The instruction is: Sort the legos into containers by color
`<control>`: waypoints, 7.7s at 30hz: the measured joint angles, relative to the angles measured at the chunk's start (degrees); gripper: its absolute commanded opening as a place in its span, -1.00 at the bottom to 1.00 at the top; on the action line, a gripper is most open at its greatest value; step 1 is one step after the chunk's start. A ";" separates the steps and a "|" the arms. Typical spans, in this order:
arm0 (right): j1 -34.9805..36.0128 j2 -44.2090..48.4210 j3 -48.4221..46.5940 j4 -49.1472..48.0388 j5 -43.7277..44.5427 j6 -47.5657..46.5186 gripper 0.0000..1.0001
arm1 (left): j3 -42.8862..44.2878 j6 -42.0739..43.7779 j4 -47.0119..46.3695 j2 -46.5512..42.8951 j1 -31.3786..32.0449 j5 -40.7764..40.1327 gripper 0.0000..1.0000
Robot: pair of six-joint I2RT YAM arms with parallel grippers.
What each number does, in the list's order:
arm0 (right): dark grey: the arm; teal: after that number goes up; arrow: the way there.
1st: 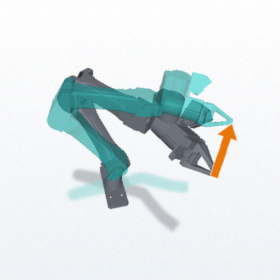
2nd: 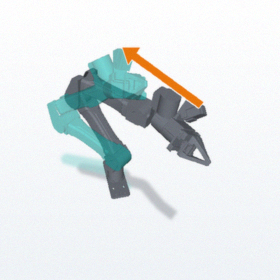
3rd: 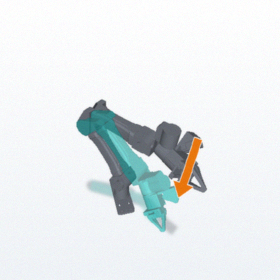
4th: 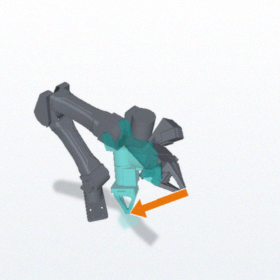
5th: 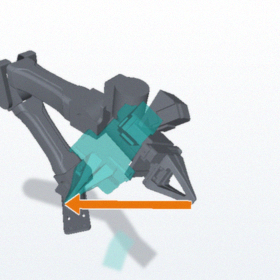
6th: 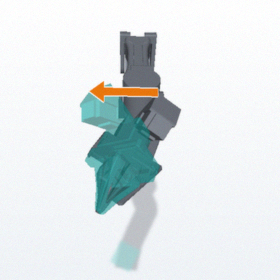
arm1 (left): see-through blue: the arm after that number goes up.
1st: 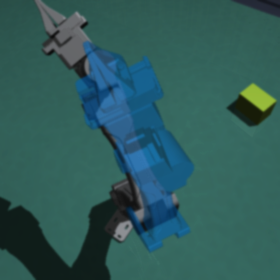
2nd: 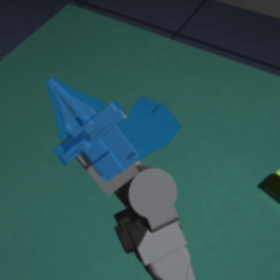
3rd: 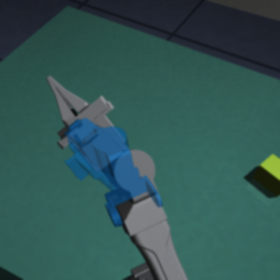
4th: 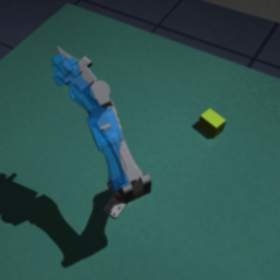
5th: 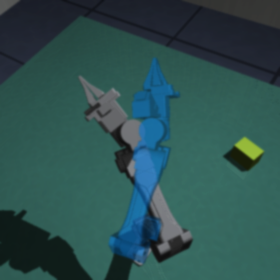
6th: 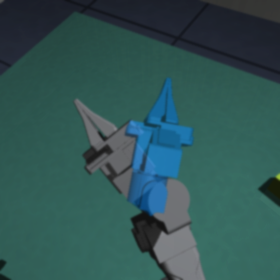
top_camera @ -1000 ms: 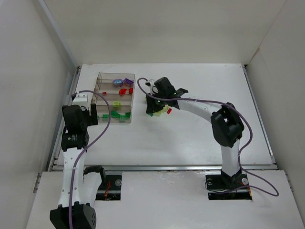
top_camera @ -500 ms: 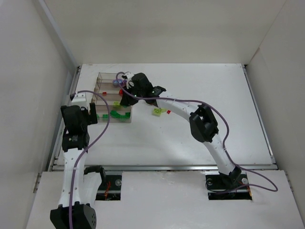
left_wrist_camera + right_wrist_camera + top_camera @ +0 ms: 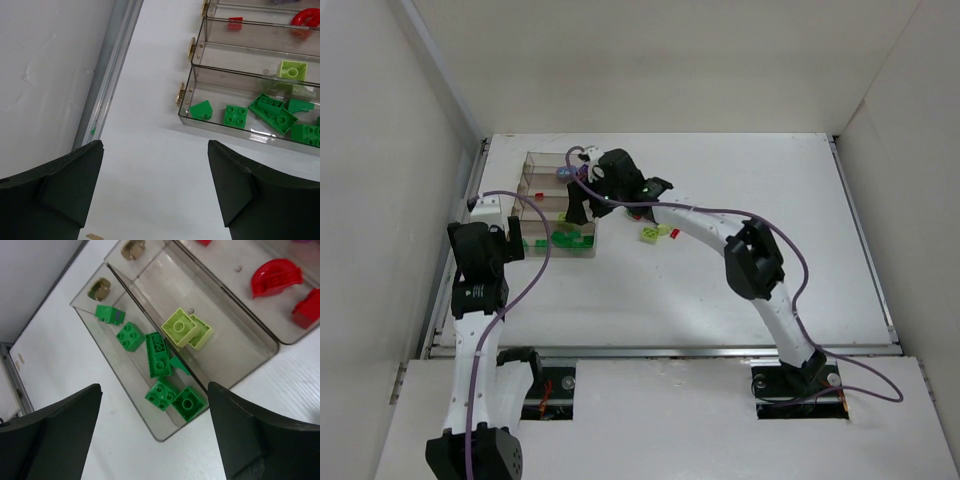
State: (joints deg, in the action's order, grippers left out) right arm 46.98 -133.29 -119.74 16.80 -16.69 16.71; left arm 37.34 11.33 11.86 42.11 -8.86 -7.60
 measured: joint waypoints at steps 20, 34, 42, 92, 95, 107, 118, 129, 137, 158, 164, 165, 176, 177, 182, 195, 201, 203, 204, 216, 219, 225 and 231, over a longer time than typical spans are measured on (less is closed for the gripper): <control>-18.97 18.82 37.22 3.96 18.21 22.18 -0.32 | -2.75 0.81 -2.10 -2.56 0.00 -0.85 0.68; -15.98 16.92 33.97 9.53 25.86 23.10 0.08 | -2.93 0.83 -2.58 -4.04 0.00 -1.27 0.71; -11.72 17.07 32.98 11.87 31.04 21.59 0.40 | -2.97 0.81 -2.60 -4.04 0.00 -1.51 0.71; -11.34 14.32 32.52 15.78 36.85 25.64 -0.87 | -3.26 0.79 -2.69 -5.77 0.00 -1.62 0.78; -11.34 14.32 32.52 15.34 36.37 25.09 -1.00 | -3.26 0.79 -2.69 -5.97 0.00 -1.64 0.78; -6.82 22.27 30.77 2.10 33.16 13.11 -1.00 | -3.67 0.79 -3.26 -5.97 0.00 -1.70 0.78; -5.33 -4.79 -8.24 -9.40 11.78 12.13 -1.00 | -4.11 0.79 -3.34 -5.97 0.00 -1.97 0.78; -5.05 -15.65 -11.65 -14.43 12.76 18.27 -0.89 | -4.22 0.79 -3.52 -5.90 -0.28 -1.99 0.78; -4.92 -15.69 -14.14 -16.87 15.13 19.37 0.00 | -4.87 0.79 -3.50 -5.40 -0.61 -2.10 0.78; -5.42 3.21 5.22 -17.31 17.94 12.96 1.00 | -4.87 0.79 -3.54 -5.38 -0.61 -2.12 0.78; -7.15 20.52 20.83 -18.38 28.24 11.85 1.00 | -4.87 0.79 -3.61 -5.38 -0.61 -2.12 0.78; -7.54 21.90 22.10 -18.08 29.53 11.72 1.00 | -4.87 0.79 -3.65 -5.38 -0.61 -2.14 0.78; -11.17 20.00 28.87 -4.35 30.75 15.28 0.63 | -4.87 0.79 -3.98 -5.38 -0.61 -2.12 0.78; -11.10 19.96 29.86 -3.48 30.25 15.89 0.63 | -4.87 0.79 -4.00 -5.38 -0.61 -2.12 0.78; -10.99 19.91 33.46 -0.98 27.74 17.90 0.67 | -4.96 0.79 -4.11 -5.38 -0.61 -2.12 0.78; -10.99 18.58 38.27 -0.57 22.16 18.78 -0.02 | -5.09 0.79 -4.35 -5.40 -0.61 -2.12 0.78; -10.99 17.42 38.27 -0.66 20.48 18.75 -0.05 | -5.09 0.79 -4.35 -5.42 -0.61 -2.12 0.78; -10.99 17.40 38.27 -0.66 20.31 18.75 -0.05 | -5.09 0.79 -4.35 -5.42 -0.61 -2.14 0.78; -10.99 17.35 38.27 -0.74 20.28 18.75 -0.05 | -5.09 0.79 -4.35 -5.42 -0.61 -2.14 0.78; -10.97 14.84 36.35 -2.51 18.21 18.95 -0.45 | -5.09 0.79 -4.35 -5.97 -0.61 -2.14 0.78; -10.97 14.51 36.20 -3.56 17.70 18.99 -0.74 | -5.09 0.79 -4.35 -5.97 -0.61 -2.14 0.78; -11.06 14.36 36.20 -4.24 17.05 19.08 -1.00 | -5.09 0.79 -4.35 -6.10 -0.61 -2.14 0.78; -11.06 14.43 36.33 -4.68 16.85 19.06 -1.00 | -5.09 0.79 -4.35 -6.36 -0.61 -2.10 0.78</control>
State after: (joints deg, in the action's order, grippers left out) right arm 35.92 -118.87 -83.42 12.12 0.16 35.77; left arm 32.25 12.12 7.51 35.75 -9.47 -9.69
